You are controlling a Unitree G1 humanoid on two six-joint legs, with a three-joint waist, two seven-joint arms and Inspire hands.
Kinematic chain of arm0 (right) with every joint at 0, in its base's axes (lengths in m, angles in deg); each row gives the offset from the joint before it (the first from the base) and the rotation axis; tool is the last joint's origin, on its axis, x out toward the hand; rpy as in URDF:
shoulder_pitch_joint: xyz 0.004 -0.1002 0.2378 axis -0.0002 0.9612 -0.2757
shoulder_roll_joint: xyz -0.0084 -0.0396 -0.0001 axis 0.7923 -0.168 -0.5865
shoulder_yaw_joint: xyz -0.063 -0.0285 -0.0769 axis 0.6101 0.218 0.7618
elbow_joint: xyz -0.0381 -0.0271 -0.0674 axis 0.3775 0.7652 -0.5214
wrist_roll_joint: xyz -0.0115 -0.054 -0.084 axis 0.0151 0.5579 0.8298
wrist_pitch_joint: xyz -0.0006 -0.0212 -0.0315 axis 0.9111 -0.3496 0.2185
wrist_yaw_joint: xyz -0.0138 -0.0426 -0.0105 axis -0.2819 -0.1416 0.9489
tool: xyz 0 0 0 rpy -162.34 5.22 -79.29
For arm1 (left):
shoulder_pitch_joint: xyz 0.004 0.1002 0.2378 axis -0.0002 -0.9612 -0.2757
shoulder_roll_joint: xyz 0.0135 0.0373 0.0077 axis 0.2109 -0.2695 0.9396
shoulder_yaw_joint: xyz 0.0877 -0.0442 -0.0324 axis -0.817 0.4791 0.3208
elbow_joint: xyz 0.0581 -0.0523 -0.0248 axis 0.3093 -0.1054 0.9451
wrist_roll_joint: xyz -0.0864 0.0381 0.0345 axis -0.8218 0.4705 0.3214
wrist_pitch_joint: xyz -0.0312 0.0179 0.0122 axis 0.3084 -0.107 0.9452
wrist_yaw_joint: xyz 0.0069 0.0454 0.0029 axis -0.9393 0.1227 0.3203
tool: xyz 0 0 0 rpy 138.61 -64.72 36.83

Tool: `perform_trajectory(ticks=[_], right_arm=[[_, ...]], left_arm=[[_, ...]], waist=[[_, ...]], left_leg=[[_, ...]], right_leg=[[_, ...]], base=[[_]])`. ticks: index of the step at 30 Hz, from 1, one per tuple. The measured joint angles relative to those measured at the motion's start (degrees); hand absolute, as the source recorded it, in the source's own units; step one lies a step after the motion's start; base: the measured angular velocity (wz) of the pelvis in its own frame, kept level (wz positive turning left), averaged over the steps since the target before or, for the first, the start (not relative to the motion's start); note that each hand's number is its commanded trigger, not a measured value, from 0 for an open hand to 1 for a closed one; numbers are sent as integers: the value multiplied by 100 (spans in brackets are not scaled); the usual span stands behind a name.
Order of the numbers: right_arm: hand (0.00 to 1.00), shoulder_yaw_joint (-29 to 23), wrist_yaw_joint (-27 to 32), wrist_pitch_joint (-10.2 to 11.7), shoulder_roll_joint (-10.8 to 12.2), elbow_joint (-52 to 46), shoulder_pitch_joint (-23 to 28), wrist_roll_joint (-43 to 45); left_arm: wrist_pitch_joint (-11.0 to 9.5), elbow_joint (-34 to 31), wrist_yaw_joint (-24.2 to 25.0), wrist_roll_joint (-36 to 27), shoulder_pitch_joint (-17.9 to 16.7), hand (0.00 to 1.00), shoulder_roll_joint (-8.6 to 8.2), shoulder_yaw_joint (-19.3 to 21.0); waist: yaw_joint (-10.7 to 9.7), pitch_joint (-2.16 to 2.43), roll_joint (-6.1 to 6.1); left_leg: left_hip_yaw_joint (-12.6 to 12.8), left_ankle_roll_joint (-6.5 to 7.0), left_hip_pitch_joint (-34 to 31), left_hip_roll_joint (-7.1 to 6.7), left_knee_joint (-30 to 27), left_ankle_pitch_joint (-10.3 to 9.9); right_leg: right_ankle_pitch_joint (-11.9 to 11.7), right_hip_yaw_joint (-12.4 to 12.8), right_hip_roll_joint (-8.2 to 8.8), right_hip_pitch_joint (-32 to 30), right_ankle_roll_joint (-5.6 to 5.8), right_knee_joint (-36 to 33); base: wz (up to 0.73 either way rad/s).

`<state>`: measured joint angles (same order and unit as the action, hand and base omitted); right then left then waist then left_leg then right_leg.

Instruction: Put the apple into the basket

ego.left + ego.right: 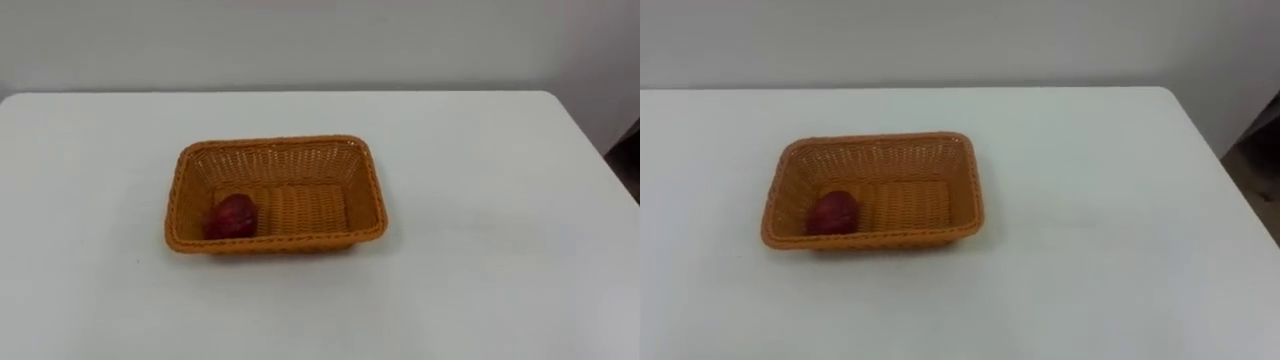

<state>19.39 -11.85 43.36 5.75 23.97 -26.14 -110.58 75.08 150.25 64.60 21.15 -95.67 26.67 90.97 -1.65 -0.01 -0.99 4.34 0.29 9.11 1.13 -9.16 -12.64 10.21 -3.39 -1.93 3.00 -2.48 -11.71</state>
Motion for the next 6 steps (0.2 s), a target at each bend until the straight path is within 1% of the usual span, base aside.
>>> perform_trajectory(ticks=[1,2,4,6], right_arm=[[0,122,-115,-15,36,3,-11,300],[0,156,-169,-28,55,4,-20,451],[0,376,-374,-136,77,14,-87,955],[0,585,-471,-212,80,14,-126,1205]], left_arm=[[9,54,0,35,21,0,-1,-5],[14,85,0,81,30,0,-3,-17],[97,114,2,119,56,0,-36,-119],[130,114,4,116,72,0,-49,-228]], waist=[[53,-3,23],[61,-5,32],[70,-15,63],[75,-15,71]], left_leg=[[1,-1,11,6,0,0],[-2,-1,11,8,0,-1],[-15,-1,-12,9,3,-1],[-28,-1,-33,7,2,-1]], right_leg=[[-1,-1,6,1,-1,1],[-1,-7,12,2,-3,2],[0,-24,25,7,-4,-5],[0,-56,33,0,-3,-7]], base=[[0],[0],[2],[5]])
